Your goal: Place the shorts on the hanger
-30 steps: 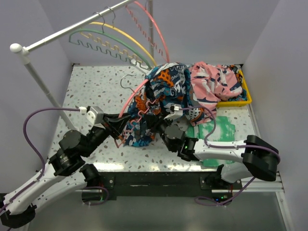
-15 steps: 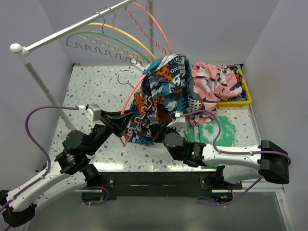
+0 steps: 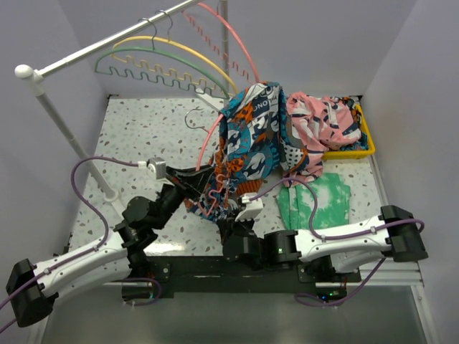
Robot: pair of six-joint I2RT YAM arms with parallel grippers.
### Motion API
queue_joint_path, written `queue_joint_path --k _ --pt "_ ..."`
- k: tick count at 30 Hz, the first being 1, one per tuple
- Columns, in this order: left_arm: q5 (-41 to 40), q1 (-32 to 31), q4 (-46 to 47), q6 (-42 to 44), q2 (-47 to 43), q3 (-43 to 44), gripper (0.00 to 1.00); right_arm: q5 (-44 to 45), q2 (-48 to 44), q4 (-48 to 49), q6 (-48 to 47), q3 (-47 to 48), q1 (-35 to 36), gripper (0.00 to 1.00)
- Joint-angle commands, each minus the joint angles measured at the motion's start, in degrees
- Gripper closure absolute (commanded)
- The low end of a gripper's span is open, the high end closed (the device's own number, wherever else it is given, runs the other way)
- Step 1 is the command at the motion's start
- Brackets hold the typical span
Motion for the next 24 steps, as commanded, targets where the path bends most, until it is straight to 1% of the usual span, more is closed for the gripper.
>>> queue_joint_path --k 1,3,7,9,13,14,15,17,18,19,20,22,23,24 --pt "-8.3 -0.6 25.0 -3.2 0.3 1.7 1.0 0.4 4.5 -10.2 6.3 3.1 2.0 1.0" --pt "-8.8 -1.5 25.9 -2.4 0.8 2.1 1.0 0.6 5.3 -10.1 6.9 3.1 2.0 1.0" --pt "-12.4 -3.3 26.5 -0.3 3.0 2.8 1.0 0.2 6.1 -11.2 7.7 4.8 2.0 1.0" --pt "-13.7 -4.9 28.9 2.2 4.4 2.9 1.0 -0.5 6.1 -10.7 6.8 5.5 2.0 1.0" --pt "-19.3 -8.5 34.0 6.8 8.9 3.2 1.0 -2.5 7.6 -11.5 7.0 8.5 2.2 1.0" --pt "-20.8 -10.9 36.1 11.2 9.7 3.9 1.0 -2.9 8.0 -11.7 7.2 8.9 2.2 1.0" --pt "-23.6 -12.2 37.4 13.7 10.5 4.1 1.0 -3.4 7.8 -11.5 7.2 9.1 2.2 1.0" --pt "-25.2 -14.8 41.9 20.0 12.3 4.1 1.0 -4.3 7.3 -11.6 7.7 8.7 2.4 1.0" --pt "-27.0 -15.7 42.3 21.8 12.6 4.4 1.0 -4.5 6.3 -11.5 7.8 8.4 2.4 1.0" --pt "-27.5 -16.4 42.8 23.3 13.5 4.5 1.0 -4.7 5.8 -11.4 8.3 7.7 2.5 1.0" --pt "-27.9 -17.6 44.8 26.6 13.8 4.4 1.0 -5.4 5.2 -11.3 8.4 7.3 2.5 1.0" --pt "-29.4 -18.8 46.7 29.6 15.2 4.3 1.0 -5.6 3.3 -11.6 9.0 6.6 2.6 1.0" --pt "-29.6 -19.6 47.9 33.5 15.6 4.2 1.0 -5.8 2.5 -11.7 9.0 6.5 2.7 1.0" --pt "-30.3 -20.1 48.5 34.8 16.0 4.2 1.0 -5.9 1.8 -11.7 8.9 6.3 2.7 1.0"
